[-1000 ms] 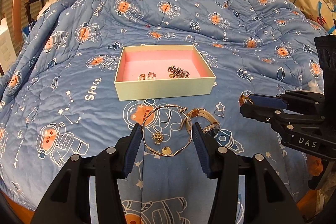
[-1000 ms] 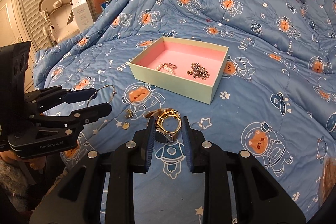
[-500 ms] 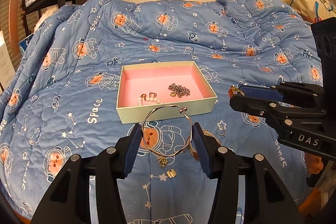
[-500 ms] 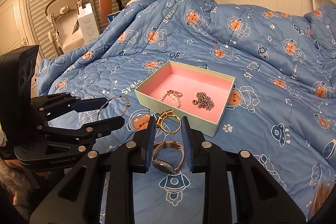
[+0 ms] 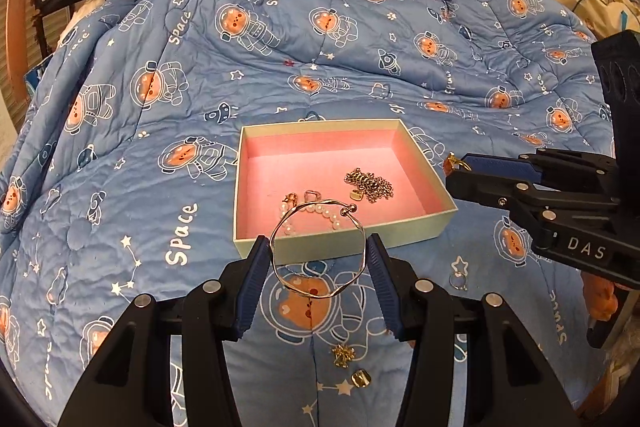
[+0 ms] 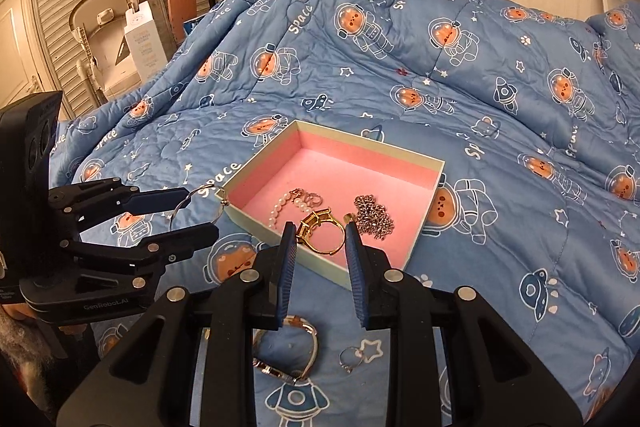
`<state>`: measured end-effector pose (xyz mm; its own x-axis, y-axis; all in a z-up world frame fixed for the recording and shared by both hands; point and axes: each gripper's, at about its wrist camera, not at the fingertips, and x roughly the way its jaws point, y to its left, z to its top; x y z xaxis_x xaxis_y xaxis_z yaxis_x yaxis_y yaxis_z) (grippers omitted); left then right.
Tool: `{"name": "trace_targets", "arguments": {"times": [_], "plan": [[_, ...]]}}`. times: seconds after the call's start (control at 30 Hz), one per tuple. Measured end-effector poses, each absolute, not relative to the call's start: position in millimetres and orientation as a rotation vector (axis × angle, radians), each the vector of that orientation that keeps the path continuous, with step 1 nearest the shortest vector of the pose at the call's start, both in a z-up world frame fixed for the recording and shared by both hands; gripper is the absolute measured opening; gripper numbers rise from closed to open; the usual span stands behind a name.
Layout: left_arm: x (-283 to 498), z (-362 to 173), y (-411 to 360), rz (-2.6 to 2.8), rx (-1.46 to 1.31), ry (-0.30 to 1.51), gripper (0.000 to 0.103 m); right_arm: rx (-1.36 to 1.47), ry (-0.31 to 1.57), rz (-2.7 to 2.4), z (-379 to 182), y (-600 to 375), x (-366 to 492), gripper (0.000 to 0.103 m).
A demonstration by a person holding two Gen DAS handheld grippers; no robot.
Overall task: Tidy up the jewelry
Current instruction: 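Lift the gold ring and bangle and carry both over the pink box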
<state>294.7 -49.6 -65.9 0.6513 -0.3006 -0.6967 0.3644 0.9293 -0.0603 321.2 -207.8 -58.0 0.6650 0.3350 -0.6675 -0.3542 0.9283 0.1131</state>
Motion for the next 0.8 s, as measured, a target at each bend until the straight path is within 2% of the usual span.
{"name": "trace_targets", "arguments": {"times": [0.5,0.8], "plan": [[380.9,-79.9,-70.3,-0.415,0.132,0.862,0.049,-0.026,0.852,0.356,-78.7,-208.3,409.3,0.026],[400.7,-99.2,-78.9,-0.441,0.149,0.915,0.049,0.018,0.972,0.341,-94.9,-210.2,452.6,0.026]]}}
